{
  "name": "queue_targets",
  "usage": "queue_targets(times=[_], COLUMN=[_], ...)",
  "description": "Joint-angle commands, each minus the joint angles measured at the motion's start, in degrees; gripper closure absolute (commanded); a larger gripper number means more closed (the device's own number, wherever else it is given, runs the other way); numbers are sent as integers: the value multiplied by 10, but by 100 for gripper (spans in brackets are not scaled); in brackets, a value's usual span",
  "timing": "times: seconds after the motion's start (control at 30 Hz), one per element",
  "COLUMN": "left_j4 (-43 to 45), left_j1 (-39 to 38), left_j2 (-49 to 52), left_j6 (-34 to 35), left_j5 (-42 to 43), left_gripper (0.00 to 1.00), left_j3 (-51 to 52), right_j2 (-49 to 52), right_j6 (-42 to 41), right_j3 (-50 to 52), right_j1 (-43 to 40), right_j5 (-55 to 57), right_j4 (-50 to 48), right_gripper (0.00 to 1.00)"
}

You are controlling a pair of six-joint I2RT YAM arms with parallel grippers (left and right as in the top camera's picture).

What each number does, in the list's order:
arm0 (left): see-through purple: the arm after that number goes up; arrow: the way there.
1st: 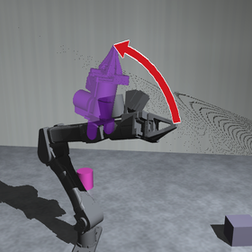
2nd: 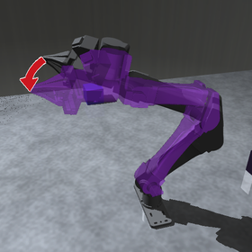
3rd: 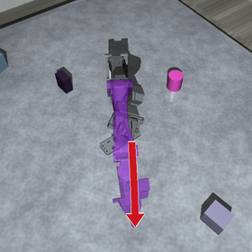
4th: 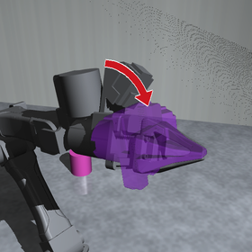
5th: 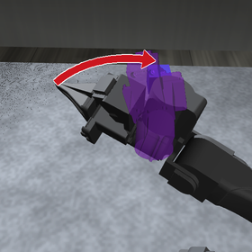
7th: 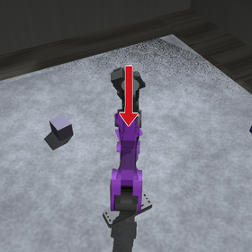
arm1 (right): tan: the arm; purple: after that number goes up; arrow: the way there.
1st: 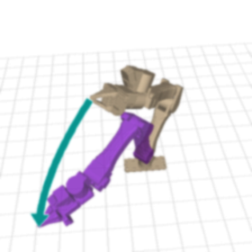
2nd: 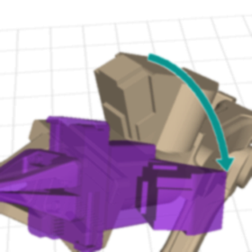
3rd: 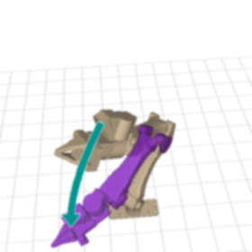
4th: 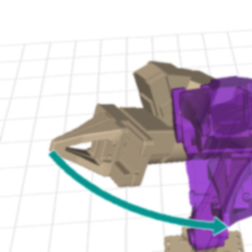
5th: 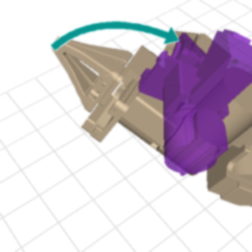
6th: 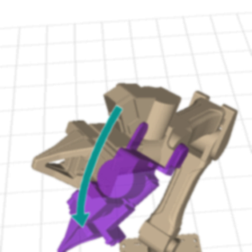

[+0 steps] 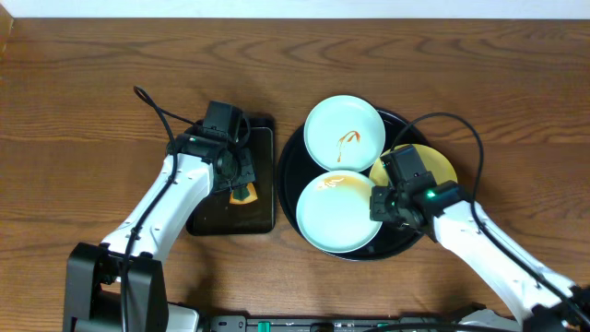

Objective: Clean dirty plates on tray and stack at the side

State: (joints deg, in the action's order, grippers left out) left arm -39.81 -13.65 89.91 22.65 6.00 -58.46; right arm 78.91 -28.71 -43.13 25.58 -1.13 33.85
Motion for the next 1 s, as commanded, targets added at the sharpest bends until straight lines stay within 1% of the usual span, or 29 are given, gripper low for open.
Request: queue_targets(times=[0.0, 0.13, 0.23, 0.37, 0.6, 0.77, 0.97], left_j4=[0, 0, 0, 0, 0, 3, 5], left_j1=[2, 2, 2, 2, 2, 2, 2], left_j2=[3, 3, 3, 3, 3, 3, 3], left_j6=[-3, -3, -3, -3, -3, -3, -3], left_j5=[-7, -7, -7, -7, -7, -7, -7], left_gripper=[92, 92, 92, 92, 92, 92, 92], left_j3=[5, 5, 5, 5, 5, 5, 5], right_j2=[-35, -57, -68, -70, -71, -72, -72], right_j6=[32, 75, 111, 186, 281, 375, 423], right_j3=[-14, -14, -14, -14, -28, -38, -38], right_j1=[7, 7, 7, 8, 15, 53, 127], right_j5=[75, 99, 139, 175, 223, 291, 401], right_j4=[-3, -21, -38, -73, -118, -133, -170], right_gripper=[99, 99, 99, 99, 99, 99, 99])
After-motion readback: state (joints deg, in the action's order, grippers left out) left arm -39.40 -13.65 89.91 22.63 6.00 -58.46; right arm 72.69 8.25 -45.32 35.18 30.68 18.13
